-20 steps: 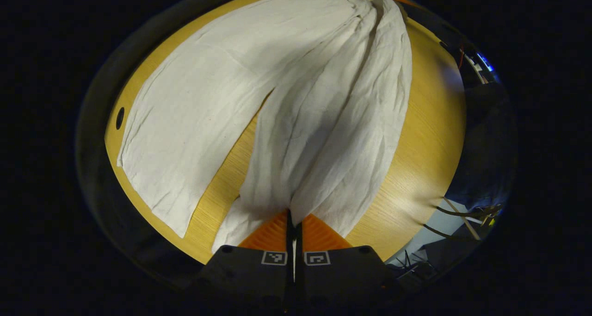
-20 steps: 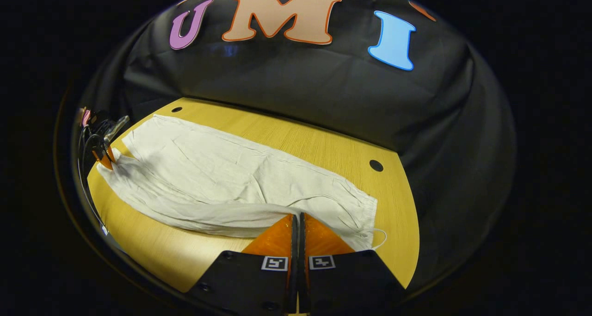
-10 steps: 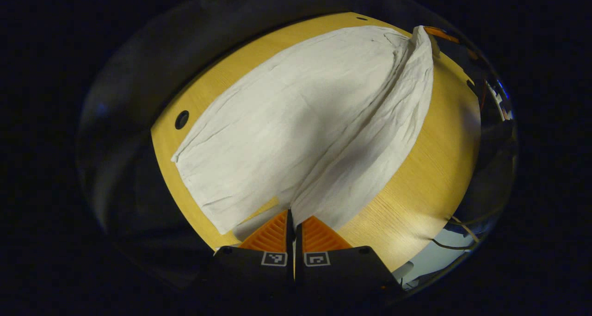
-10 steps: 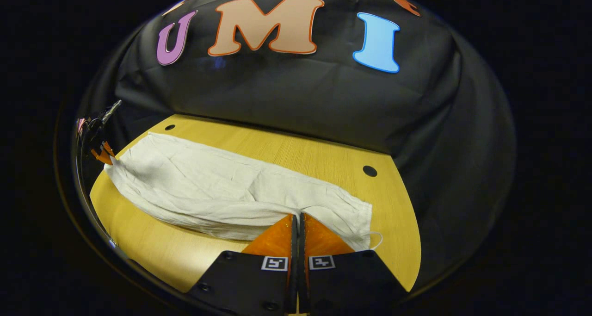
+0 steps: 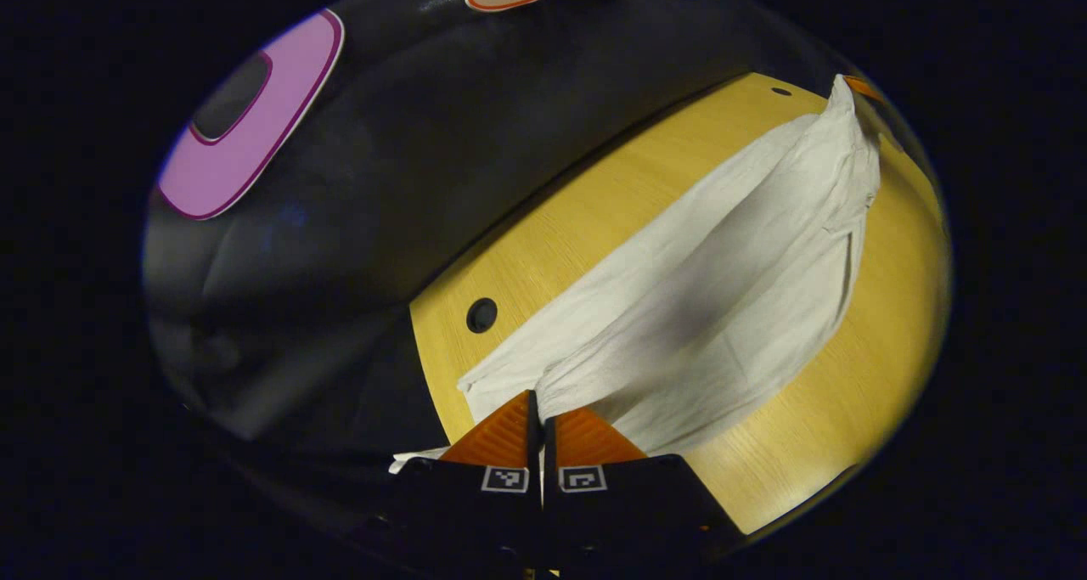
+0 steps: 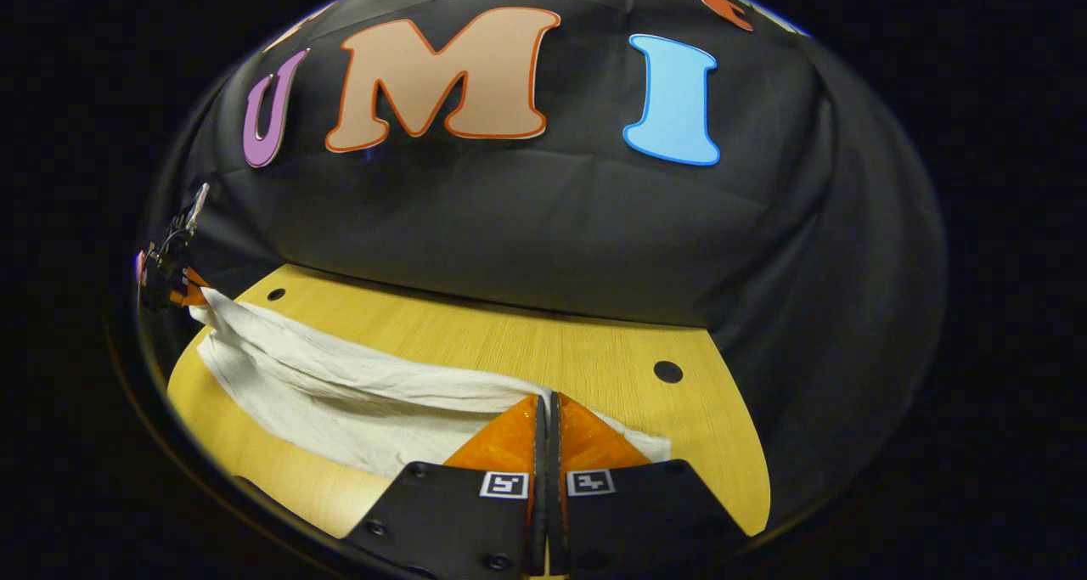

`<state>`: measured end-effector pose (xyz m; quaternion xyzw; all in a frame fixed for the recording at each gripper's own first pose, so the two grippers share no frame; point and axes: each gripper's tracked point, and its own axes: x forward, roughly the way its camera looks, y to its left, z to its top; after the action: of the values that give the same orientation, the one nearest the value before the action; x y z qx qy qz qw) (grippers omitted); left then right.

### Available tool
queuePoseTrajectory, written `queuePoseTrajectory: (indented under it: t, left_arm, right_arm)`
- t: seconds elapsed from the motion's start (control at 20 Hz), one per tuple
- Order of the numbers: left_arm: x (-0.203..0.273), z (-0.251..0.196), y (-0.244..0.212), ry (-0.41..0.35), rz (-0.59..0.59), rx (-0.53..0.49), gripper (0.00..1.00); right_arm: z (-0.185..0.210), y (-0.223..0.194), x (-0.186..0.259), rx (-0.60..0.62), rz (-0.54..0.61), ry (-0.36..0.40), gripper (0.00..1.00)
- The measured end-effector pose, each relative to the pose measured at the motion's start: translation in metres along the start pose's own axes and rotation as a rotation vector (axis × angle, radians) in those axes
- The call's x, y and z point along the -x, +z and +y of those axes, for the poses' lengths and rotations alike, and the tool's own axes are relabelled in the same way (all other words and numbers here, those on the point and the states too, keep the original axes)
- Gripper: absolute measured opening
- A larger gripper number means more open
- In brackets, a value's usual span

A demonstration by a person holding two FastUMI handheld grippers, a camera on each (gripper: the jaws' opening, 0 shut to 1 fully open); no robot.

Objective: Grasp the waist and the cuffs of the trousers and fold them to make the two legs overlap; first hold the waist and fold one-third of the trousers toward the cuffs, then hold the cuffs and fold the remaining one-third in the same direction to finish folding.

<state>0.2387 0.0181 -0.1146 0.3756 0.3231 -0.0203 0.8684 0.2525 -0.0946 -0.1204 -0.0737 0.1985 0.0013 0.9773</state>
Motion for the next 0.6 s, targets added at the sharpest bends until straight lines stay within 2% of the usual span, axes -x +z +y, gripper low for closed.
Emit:
queuePoseTrajectory:
  t: [0.1, 0.15, 0.2, 0.25, 0.45, 0.5, 0.55, 0.6]
  left_arm:
    - [0.012, -0.023, 0.027, 0.072, -0.03, 0.038, 0.0]
    - [0.008, -0.026, 0.021, 0.087, -0.032, 0.069, 0.0]
    - [0.007, -0.032, 0.021, 0.092, -0.04, 0.097, 0.0]
    - [0.004, -0.035, 0.022, 0.09, -0.045, 0.121, 0.0]
    - [-0.002, -0.035, 0.025, 0.084, -0.054, 0.201, 0.01]
    - [-0.002, -0.041, 0.025, 0.074, -0.067, 0.225, 0.06]
    - [-0.004, -0.05, 0.027, 0.071, -0.084, 0.253, 0.43]
    - [-0.002, -0.055, 0.033, 0.076, -0.108, 0.292, 0.59]
  right_arm:
    - [-0.003, -0.004, -0.029, -0.007, -0.004, -0.013, 0.02]
    - [-0.003, -0.015, -0.044, 0.0, 0.015, -0.024, 0.0]
    - [-0.004, -0.027, -0.057, 0.004, 0.042, -0.029, 0.02]
    - [-0.002, -0.039, -0.074, 0.008, 0.068, -0.028, 0.0]
    - [0.009, -0.063, -0.11, -0.062, 0.114, 0.003, 0.09]
    - [0.014, -0.068, -0.114, -0.095, 0.129, 0.018, 0.39]
    - [0.014, -0.074, -0.113, -0.12, 0.146, 0.023, 0.68]
    - [0.011, -0.076, -0.11, -0.138, 0.147, 0.011, 0.97]
